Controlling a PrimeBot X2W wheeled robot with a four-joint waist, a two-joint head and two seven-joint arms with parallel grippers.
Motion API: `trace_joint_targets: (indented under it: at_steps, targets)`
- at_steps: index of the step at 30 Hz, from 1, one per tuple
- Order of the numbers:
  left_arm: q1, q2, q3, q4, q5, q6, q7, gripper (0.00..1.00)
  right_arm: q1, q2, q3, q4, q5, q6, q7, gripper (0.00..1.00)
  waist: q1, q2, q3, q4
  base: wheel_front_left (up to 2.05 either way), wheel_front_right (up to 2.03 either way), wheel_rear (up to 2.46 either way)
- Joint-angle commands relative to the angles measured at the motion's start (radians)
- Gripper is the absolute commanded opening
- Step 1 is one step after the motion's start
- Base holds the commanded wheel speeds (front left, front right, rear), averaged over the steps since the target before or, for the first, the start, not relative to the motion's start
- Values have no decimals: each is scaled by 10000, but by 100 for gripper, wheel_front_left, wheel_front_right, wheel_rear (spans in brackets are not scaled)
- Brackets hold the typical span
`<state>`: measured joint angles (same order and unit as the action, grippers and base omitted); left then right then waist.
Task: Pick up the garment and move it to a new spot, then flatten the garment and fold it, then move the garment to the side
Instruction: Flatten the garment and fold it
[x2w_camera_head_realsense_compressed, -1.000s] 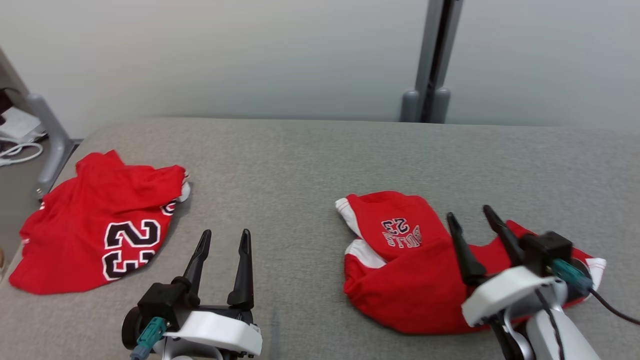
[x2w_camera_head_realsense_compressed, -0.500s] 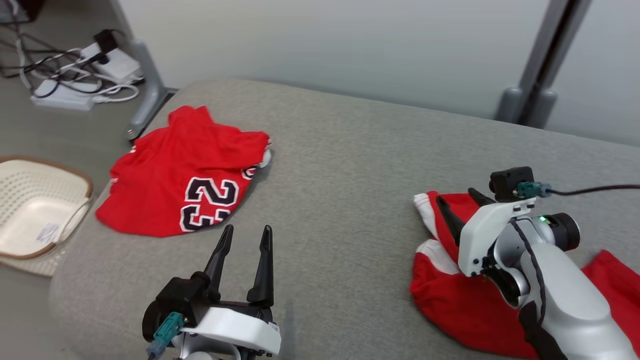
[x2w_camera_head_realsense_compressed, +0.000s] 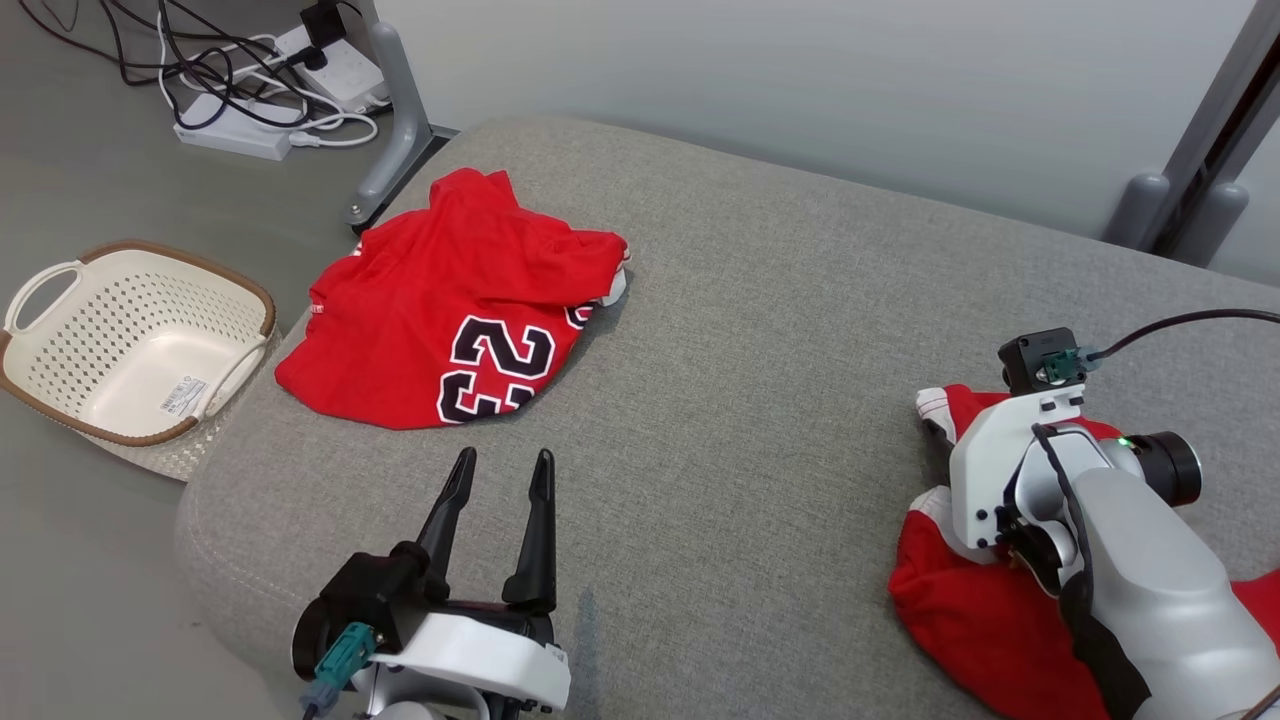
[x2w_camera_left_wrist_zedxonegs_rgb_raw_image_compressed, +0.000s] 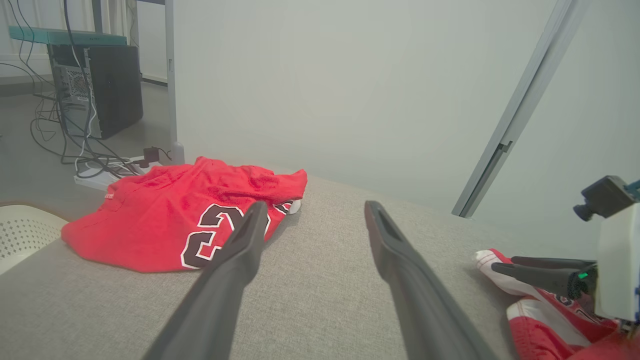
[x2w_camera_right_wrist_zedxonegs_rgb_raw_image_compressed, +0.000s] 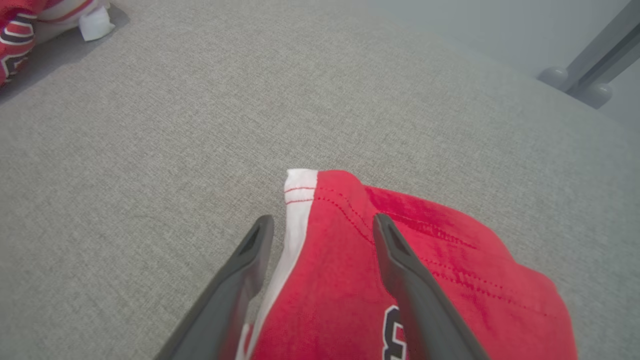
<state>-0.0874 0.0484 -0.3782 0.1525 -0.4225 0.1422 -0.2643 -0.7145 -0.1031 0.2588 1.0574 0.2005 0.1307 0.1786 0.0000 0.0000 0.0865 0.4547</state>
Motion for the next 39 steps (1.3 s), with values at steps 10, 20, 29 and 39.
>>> trace_joint_targets:
  at_steps: [10, 20, 29, 39]
  targets:
    - [-356, 41, -13, -33, -61, 71, 0, 100, -618, 293, -426, 899, -530, 1, -755, 0, 0, 0, 192, -113, 0, 0, 0]
    - [-204, 40, 40, 124, 134, -17, 0, 100, -1287, 511, 126, 75, 681, 1, -2597, 0, 0, 0, -373, -417, 0, 0, 0]
    - [73, 41, 137, 169, 327, -76, 0, 100, -2506, 298, 435, -1978, 3201, 1, -4302, 0, 0, 0, -879, -840, 0, 0, 0]
    - [125, 41, 255, 80, 396, -71, 0, 100, -107, -1198, -259, -4845, 4633, 1, -4435, 0, 0, 0, -847, -1406, 0, 0, 0]
